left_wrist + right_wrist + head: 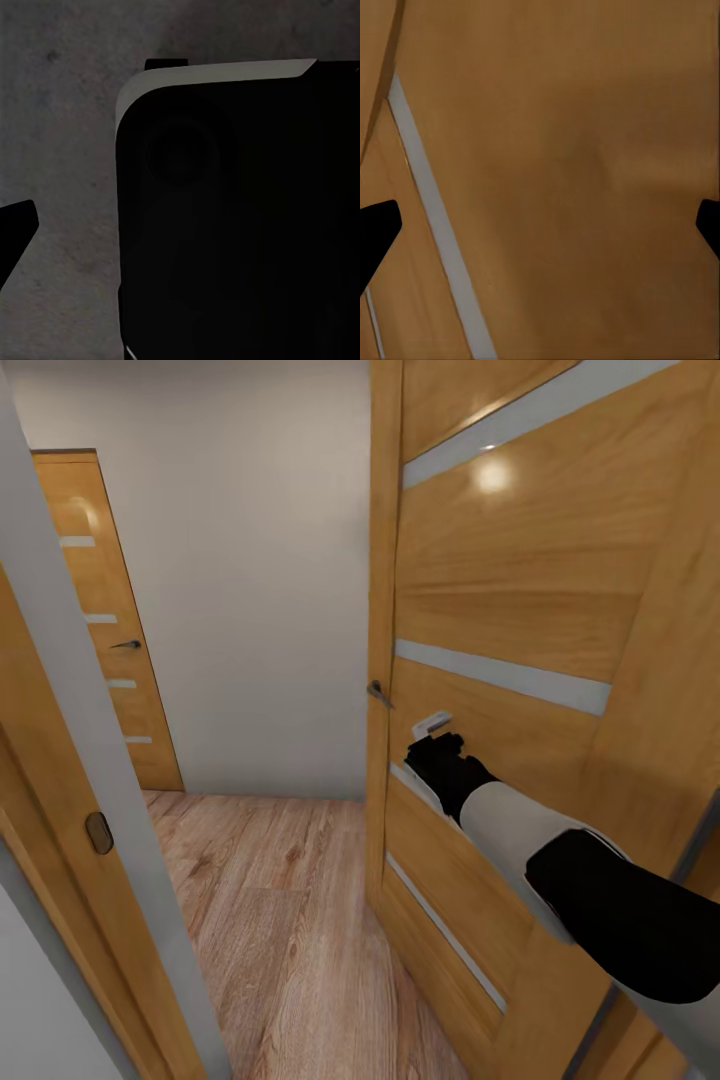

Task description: Move the two storage containers from the living room to the garage. In the garage, place one container on the floor and stack the other container on top of it (either order is fine).

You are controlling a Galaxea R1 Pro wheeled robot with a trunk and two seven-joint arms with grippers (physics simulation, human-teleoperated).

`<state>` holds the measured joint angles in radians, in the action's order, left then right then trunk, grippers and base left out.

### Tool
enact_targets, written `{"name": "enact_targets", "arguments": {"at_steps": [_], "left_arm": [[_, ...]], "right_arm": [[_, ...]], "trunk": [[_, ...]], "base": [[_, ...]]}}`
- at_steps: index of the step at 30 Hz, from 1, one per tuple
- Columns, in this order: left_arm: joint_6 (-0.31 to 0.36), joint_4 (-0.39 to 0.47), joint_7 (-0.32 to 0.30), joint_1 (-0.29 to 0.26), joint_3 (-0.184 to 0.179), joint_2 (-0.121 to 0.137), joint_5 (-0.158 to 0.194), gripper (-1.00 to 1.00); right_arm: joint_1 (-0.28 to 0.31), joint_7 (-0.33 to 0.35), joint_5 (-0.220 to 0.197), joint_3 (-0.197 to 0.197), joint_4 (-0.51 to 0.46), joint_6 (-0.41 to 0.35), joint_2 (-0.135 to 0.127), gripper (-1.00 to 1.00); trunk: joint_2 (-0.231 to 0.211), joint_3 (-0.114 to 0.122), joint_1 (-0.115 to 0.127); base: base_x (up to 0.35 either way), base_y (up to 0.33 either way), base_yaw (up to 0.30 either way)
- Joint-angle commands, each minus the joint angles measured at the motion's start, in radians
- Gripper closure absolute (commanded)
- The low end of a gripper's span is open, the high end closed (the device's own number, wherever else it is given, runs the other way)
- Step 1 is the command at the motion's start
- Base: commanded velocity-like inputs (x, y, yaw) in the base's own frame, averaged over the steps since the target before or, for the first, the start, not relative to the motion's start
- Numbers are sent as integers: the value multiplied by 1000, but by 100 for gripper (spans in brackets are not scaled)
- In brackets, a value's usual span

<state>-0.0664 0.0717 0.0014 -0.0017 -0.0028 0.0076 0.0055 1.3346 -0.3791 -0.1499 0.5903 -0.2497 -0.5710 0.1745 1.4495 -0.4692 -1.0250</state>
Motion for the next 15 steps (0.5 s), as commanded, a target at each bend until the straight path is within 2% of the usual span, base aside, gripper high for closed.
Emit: {"name": "enact_targets", "arguments": {"at_steps": [1, 3, 4, 9, 15], "left_arm": [[-3, 0, 0, 0, 0, 0, 1, -100], [-3, 0, 0, 0, 0, 0, 1, -100], [-3, 0, 0, 0, 0, 0, 1, -100], [-3, 0, 0, 0, 0, 0, 1, -100], [-3, 0, 0, 0, 0, 0, 1, -100]], "right_arm": [[6, -12, 20, 19, -1, -12, 0, -100], [15, -12, 2, 18, 0, -12, -4, -100], [22, -12, -10, 18, 1, -12, -22, -100], [34, -12, -34, 17, 2, -13, -56, -100], [37, -12, -38, 16, 2, -12, -52, -100]], "trunk": [[1, -1, 0], [1, -1, 0], [1, -1, 0], [1, -1, 0], [1, -1, 0]], "base": [[0, 0, 0], [0, 0, 0], [0, 0, 0], [0, 0, 0], [0, 0, 0]]}}
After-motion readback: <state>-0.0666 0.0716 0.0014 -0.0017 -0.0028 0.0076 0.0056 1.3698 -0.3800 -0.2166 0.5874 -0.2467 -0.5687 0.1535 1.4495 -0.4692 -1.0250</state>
